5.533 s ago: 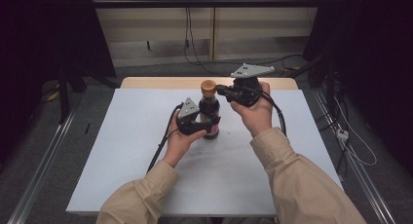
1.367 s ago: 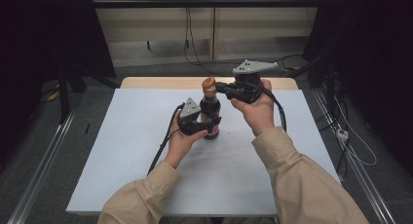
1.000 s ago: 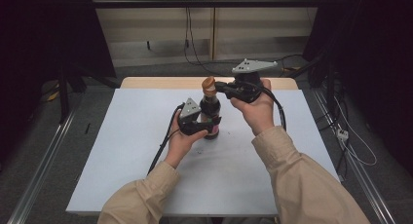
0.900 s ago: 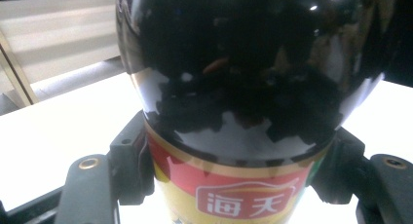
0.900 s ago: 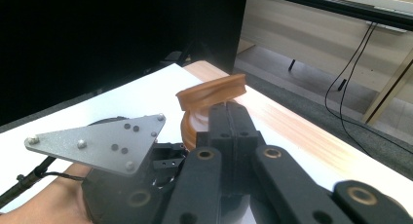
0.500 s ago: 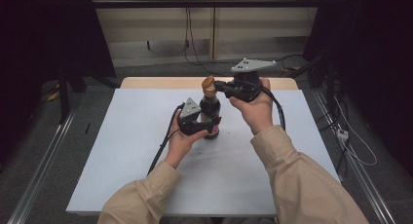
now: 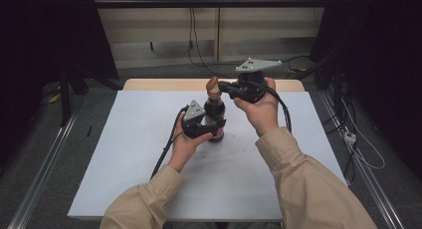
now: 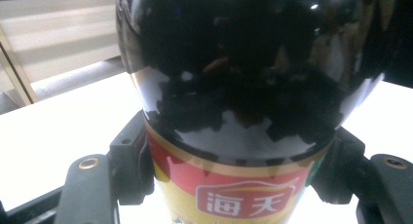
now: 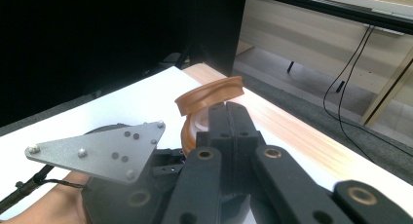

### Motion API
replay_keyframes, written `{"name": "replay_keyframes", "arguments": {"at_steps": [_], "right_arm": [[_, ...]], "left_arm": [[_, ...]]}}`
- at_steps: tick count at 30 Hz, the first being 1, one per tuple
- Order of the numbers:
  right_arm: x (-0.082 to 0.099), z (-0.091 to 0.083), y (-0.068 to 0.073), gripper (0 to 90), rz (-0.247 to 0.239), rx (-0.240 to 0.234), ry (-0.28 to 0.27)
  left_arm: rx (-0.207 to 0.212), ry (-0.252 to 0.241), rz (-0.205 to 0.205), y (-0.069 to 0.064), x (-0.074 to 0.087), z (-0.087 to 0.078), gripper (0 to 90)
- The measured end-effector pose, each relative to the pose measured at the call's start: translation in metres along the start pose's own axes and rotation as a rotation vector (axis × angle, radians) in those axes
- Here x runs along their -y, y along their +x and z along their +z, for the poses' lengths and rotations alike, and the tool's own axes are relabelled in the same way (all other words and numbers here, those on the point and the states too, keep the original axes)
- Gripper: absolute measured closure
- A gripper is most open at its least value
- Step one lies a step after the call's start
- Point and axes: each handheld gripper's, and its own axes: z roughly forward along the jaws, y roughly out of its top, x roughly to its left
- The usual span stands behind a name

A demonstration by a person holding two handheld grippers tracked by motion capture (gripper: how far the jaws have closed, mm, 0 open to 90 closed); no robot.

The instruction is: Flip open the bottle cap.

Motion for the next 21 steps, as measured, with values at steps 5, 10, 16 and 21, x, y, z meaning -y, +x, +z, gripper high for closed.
{"name": "replay_keyframes", "arguments": {"at_steps": [5,10,16,21], "right_arm": [[-0.0029,0.0003,0.0012,90.0,0.002,-0.001,-0.010],[-0.0042,0.0033,0.0040,90.0,0.000,-0.007,-0.012],[-0.0042,0.0043,0.0037,90.0,0.001,-0.009,-0.014],[-0.0040,0.0039,0.0038,90.0,0.000,-0.005,-0.017]], "left_arm": [[-0.004,-0.003,0.001,-0.0008,0.0001,0.0004,30.5],[-0.001,0.001,0.005,-0.0007,0.0000,0.0001,30.4],[-0.001,-0.001,0.004,-0.0011,0.0001,0.0003,30.3],[-0.003,0.000,0.003,-0.0013,0.0001,0.0003,30.3]]}}
